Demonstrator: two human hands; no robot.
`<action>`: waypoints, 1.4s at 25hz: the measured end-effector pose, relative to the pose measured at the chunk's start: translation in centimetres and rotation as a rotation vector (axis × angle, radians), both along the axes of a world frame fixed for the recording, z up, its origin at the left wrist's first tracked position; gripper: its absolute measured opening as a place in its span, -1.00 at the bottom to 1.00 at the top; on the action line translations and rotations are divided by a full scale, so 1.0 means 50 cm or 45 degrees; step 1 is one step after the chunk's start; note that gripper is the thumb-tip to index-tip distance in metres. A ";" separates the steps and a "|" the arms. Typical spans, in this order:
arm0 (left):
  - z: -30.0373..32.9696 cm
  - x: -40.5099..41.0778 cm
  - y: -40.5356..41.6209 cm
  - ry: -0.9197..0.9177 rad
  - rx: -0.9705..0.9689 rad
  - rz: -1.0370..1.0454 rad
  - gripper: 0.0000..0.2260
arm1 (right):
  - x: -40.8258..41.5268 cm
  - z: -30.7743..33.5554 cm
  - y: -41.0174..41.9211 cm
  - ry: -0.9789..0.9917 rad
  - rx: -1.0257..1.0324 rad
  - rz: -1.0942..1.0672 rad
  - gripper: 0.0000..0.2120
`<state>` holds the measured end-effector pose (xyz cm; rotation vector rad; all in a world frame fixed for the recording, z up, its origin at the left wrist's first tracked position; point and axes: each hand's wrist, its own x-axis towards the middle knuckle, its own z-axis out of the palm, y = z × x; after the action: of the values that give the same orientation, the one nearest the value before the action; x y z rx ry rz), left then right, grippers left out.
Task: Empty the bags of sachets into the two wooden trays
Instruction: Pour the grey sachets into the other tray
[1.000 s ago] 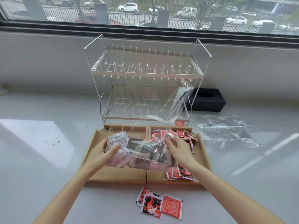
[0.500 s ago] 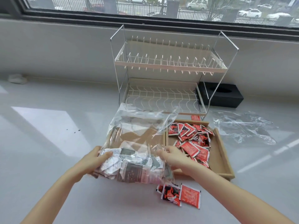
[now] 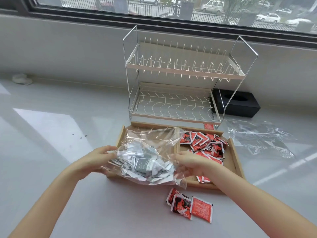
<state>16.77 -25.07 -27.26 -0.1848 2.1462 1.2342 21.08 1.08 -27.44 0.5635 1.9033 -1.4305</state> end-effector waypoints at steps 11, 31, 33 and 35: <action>0.094 -0.028 0.002 0.261 0.171 0.082 -0.73 | -0.058 0.068 0.049 0.197 -0.143 -0.055 -0.55; 0.267 -0.111 0.036 0.624 0.690 0.396 -0.81 | -0.149 0.231 0.109 0.203 -0.922 -0.537 -0.73; 0.274 -0.113 0.035 0.655 0.694 0.410 -0.81 | -0.146 0.234 0.103 0.191 -0.941 -0.520 -0.73; 0.277 -0.111 0.031 0.669 0.695 0.429 -0.80 | -0.142 0.233 0.098 0.175 -0.952 -0.498 -0.73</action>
<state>11.24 -23.54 -13.43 0.0237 2.1444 2.2158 13.97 5.99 -15.78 0.4821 1.2290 -2.3167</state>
